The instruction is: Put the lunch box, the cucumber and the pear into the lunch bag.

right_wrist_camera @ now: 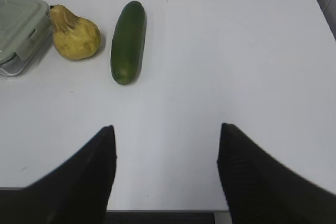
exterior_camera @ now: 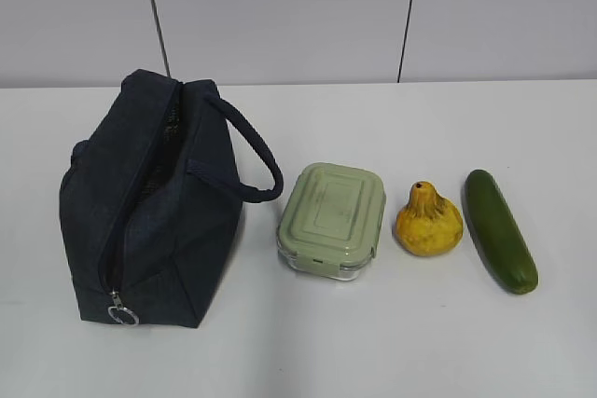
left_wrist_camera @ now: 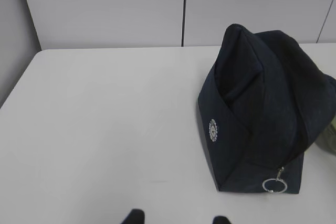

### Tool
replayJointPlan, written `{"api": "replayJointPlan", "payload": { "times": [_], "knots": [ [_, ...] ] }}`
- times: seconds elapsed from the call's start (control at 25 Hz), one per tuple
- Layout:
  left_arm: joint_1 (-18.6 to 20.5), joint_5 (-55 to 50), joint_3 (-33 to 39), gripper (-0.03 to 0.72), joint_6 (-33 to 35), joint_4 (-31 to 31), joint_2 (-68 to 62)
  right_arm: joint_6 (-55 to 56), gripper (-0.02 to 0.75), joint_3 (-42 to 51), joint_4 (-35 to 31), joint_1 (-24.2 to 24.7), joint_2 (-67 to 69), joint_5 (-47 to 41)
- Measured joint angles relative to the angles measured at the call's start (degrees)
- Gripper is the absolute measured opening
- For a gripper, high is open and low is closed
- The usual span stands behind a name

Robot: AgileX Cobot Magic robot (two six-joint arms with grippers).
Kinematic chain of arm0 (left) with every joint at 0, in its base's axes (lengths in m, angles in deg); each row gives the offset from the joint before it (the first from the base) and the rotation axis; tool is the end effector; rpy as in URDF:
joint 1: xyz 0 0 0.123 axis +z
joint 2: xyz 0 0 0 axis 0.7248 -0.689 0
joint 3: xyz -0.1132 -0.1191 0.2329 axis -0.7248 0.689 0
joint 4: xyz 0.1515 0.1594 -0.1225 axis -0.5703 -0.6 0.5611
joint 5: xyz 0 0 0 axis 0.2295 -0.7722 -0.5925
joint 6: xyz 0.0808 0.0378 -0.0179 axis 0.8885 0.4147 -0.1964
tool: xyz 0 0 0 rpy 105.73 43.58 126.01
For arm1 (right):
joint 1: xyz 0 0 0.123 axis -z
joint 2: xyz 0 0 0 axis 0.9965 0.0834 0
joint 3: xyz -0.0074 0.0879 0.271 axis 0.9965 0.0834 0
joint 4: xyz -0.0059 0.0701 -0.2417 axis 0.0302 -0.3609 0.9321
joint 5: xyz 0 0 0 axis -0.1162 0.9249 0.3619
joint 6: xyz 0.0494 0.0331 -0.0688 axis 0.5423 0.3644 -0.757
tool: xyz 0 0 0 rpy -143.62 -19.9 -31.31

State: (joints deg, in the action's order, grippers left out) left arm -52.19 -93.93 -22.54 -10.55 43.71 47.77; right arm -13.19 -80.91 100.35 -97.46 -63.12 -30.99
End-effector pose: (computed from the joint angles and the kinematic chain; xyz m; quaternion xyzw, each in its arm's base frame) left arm -0.0126 0.0042 0.2813 0.0234 0.8554 -0.0194 0.5170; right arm -0.0036 -0.0193 0.2732 0.0047 0.8737 -0.0081 0.4864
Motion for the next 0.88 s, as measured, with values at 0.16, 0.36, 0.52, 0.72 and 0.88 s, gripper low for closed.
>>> {"api": "replayJointPlan", "payload": {
  "times": [0.16, 0.36, 0.52, 0.72, 0.88],
  "knots": [
    [0.0, 0.0, 0.0, 0.242, 0.0, 0.0, 0.0, 0.0, 0.476, 0.0, 0.0, 0.0, 0.0, 0.0],
    [0.0, 0.0, 0.0, 0.242, 0.0, 0.0, 0.0, 0.0, 0.476, 0.0, 0.0, 0.0, 0.0, 0.0],
    [0.0, 0.0, 0.0, 0.242, 0.0, 0.0, 0.0, 0.0, 0.476, 0.0, 0.0, 0.0, 0.0, 0.0],
    [0.0, 0.0, 0.0, 0.242, 0.0, 0.0, 0.0, 0.0, 0.476, 0.0, 0.0, 0.0, 0.0, 0.0],
    [0.0, 0.0, 0.0, 0.242, 0.0, 0.0, 0.0, 0.0, 0.476, 0.0, 0.0, 0.0, 0.0, 0.0]
  ]
}}
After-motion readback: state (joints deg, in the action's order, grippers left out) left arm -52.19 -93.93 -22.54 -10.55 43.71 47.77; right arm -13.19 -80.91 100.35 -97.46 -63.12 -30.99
